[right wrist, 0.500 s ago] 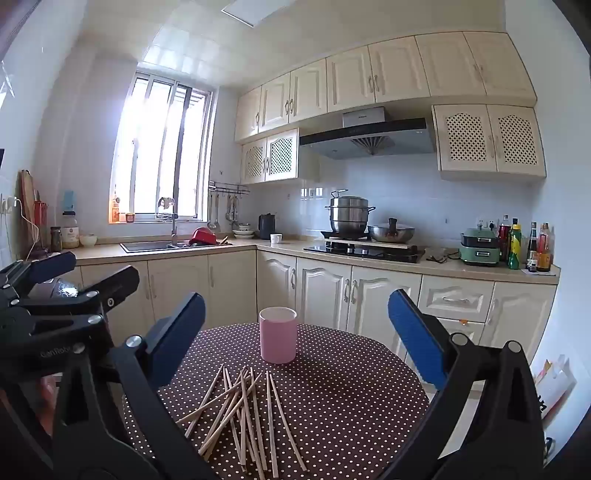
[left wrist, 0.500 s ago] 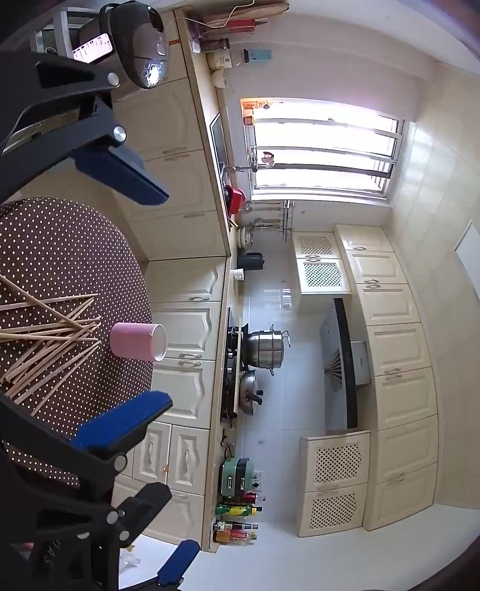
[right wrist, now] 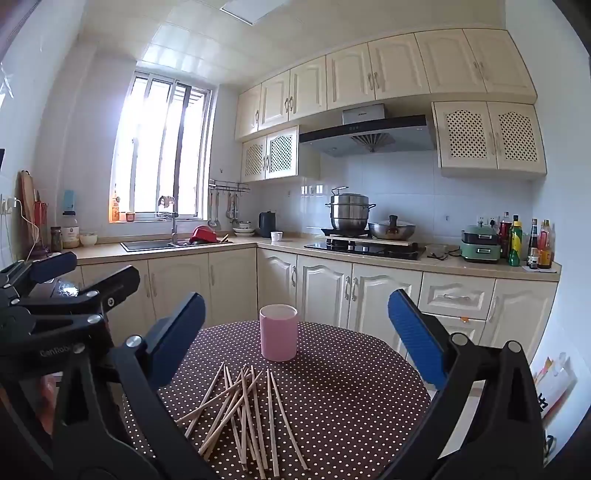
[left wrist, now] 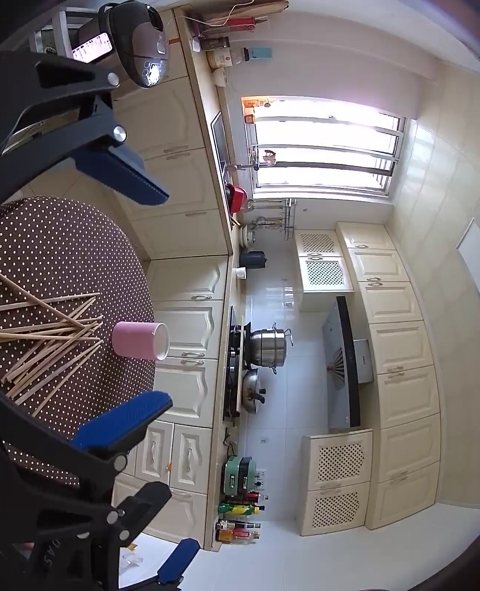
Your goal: Organize utensils
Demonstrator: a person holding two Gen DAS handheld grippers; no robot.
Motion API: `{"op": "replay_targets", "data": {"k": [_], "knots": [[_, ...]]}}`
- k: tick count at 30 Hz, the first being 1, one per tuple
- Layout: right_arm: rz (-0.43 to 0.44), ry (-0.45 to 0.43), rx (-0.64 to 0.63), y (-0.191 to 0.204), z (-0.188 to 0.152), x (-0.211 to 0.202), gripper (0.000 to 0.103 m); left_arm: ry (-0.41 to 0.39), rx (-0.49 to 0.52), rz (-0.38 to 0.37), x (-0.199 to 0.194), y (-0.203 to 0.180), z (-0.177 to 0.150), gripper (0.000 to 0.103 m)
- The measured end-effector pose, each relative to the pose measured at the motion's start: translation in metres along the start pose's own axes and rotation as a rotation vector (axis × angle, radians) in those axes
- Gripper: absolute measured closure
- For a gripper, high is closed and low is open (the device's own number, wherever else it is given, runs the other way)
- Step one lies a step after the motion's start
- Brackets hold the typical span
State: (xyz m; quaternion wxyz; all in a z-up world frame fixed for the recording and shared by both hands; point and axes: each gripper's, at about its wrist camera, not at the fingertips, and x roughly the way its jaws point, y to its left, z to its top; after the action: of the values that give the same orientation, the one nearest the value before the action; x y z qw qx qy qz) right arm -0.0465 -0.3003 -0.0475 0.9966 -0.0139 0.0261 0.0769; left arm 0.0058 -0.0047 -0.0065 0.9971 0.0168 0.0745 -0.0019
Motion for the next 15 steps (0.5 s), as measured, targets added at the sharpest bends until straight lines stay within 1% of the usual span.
{"op": "replay_targets", "data": {"k": [15], "knots": [[0.000, 0.004, 0.003, 0.0013, -0.0009, 0.0055, 0.006, -0.006, -0.003, 0.002, -0.0019, 0.0072, 0.0017, 0.004]]}}
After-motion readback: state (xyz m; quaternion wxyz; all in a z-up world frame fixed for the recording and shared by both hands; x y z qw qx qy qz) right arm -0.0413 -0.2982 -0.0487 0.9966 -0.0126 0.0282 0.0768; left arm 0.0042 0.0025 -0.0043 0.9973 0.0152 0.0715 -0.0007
